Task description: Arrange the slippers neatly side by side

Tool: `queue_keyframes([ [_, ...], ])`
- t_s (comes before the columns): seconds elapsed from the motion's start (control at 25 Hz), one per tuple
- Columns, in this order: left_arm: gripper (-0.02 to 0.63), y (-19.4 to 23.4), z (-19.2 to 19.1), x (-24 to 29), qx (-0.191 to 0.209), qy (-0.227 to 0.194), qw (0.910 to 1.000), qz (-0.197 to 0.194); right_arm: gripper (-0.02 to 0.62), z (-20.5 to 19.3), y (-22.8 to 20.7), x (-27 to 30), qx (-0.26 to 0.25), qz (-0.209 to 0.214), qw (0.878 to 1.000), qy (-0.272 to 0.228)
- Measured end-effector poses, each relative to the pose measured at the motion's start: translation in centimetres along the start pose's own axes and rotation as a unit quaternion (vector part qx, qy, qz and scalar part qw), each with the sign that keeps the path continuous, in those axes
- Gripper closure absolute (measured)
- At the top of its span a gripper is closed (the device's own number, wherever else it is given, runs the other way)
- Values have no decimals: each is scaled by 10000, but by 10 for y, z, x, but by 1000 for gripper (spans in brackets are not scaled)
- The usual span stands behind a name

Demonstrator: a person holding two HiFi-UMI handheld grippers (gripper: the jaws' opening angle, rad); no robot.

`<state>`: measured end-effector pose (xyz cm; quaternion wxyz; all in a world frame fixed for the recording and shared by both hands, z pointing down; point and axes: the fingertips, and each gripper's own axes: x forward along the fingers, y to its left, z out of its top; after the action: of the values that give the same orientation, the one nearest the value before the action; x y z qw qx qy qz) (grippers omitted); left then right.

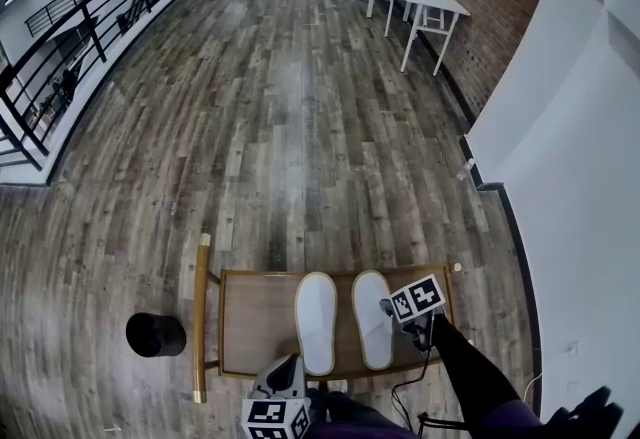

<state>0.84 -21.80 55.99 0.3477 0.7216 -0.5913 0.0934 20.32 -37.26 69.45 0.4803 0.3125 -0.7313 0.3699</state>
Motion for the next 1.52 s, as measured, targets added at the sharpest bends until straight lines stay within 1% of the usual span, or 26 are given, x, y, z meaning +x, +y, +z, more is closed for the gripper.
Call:
queue_keyframes([
  [0.12,606,0,2,1,-2,12,10000,-23,503,-6,3,7,-56,38,9997,229],
  [0.28,606,4,3,1,-65,12,10000,40,508,-12,6,14,-74,-61,9994,335],
  [0.32,606,6,4,1,-76,13,10000,62,555,-13,7,15,7,-31,9995,329],
  [0.36,606,7,4,1,-92,13,9999,82,574,-13,9,15,171,37,9994,294],
  [0.52,606,10,5,1,-132,-26,9998,119,579,-9,20,15,1016,441,9938,127],
  [0.72,606,6,7,2,-129,-64,9998,98,580,1,23,14,1513,587,9867,1],
  [0.8,606,6,6,2,-148,-74,9998,109,580,5,27,15,1503,660,9864,-5],
  [1.04,606,11,6,1,-179,-73,9997,157,580,5,44,21,1198,748,9898,180],
  [1.24,606,15,7,1,-176,-100,9996,174,580,2,49,28,1157,686,9906,262],
  [1.52,606,15,8,2,-203,-85,9996,192,579,2,54,28,1086,753,9909,260],
])
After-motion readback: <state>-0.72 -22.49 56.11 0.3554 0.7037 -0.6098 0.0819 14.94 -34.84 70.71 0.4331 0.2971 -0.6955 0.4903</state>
